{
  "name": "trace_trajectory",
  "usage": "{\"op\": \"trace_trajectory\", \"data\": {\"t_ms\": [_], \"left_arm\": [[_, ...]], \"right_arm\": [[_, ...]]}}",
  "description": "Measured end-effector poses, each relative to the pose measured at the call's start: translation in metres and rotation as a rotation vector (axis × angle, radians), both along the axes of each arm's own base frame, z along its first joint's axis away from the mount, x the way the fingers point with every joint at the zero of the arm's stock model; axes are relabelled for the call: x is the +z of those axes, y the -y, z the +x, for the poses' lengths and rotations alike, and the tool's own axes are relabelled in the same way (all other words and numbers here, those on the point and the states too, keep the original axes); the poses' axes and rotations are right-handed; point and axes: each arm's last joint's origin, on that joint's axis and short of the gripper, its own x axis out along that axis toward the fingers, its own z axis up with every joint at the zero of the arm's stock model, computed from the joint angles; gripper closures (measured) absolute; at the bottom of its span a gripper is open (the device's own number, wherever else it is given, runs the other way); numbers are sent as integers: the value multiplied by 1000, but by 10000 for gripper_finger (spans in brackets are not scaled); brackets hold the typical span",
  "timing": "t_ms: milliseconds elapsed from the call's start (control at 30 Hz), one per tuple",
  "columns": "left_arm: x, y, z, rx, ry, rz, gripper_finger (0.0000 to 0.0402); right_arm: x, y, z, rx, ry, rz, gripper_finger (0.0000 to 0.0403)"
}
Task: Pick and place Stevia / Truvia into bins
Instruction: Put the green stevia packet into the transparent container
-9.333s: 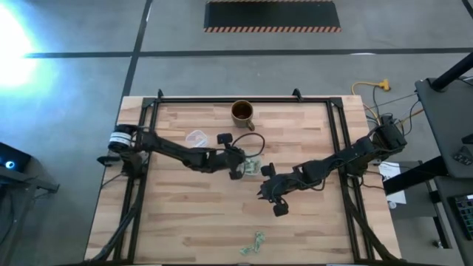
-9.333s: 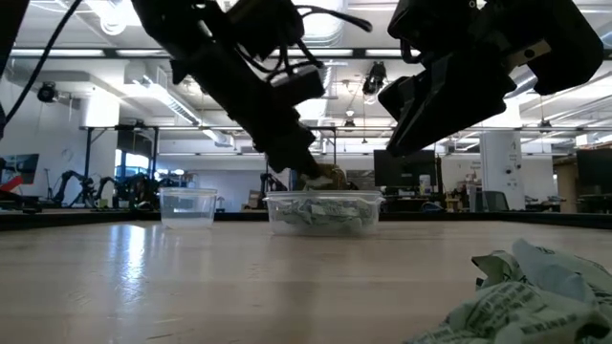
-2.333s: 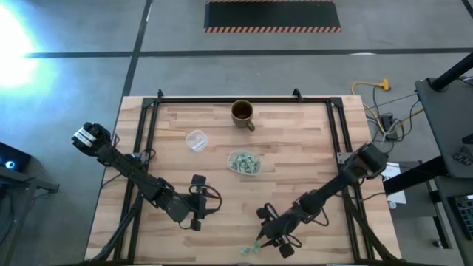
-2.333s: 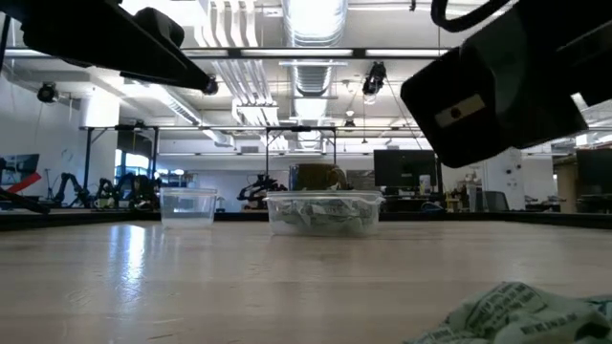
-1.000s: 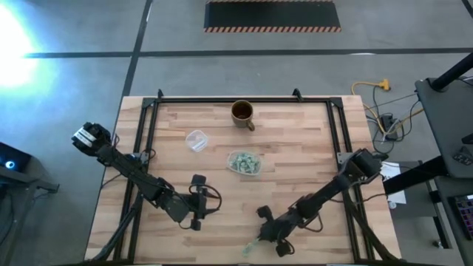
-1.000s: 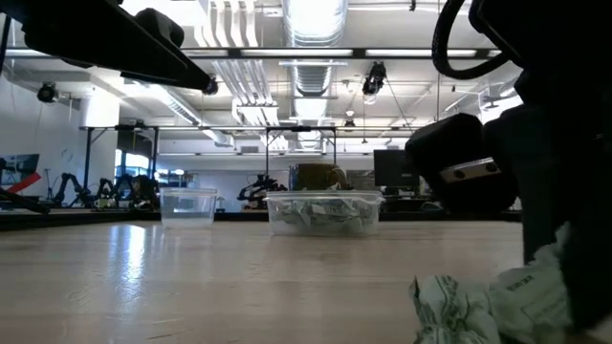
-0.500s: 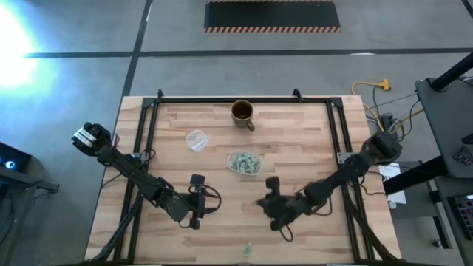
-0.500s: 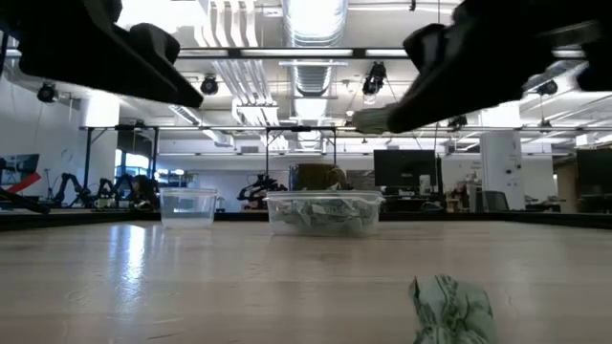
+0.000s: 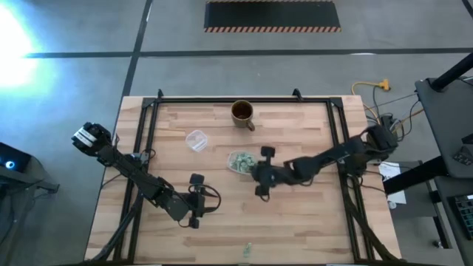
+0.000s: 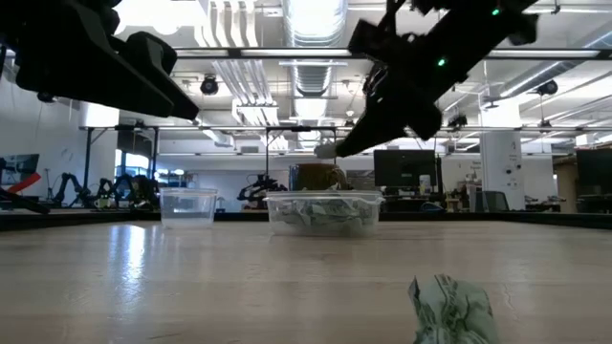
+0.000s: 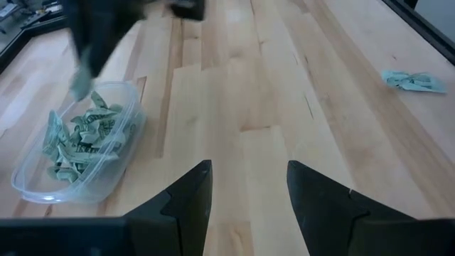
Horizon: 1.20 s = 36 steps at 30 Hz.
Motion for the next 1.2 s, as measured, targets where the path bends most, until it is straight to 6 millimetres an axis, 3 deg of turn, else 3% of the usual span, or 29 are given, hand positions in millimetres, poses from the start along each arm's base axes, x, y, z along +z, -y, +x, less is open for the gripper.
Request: {"op": "trace_trajectory", "data": {"t_ms": [267,433,900,1200], "left_arm": [[0,0,0,0,-3,2,236],[0,0,0,0,-3,2,236],[0,0,0,0,0,-1,236],[0,0,0,1,-1,-1,236]], "right_arm": [[-2,39,7,-18,-29,73,394],[-2,52,9,-6,-31,131,391],[2,51,8,-26,-7,151,252],[24,28,-2,77,20,102,252]]}}
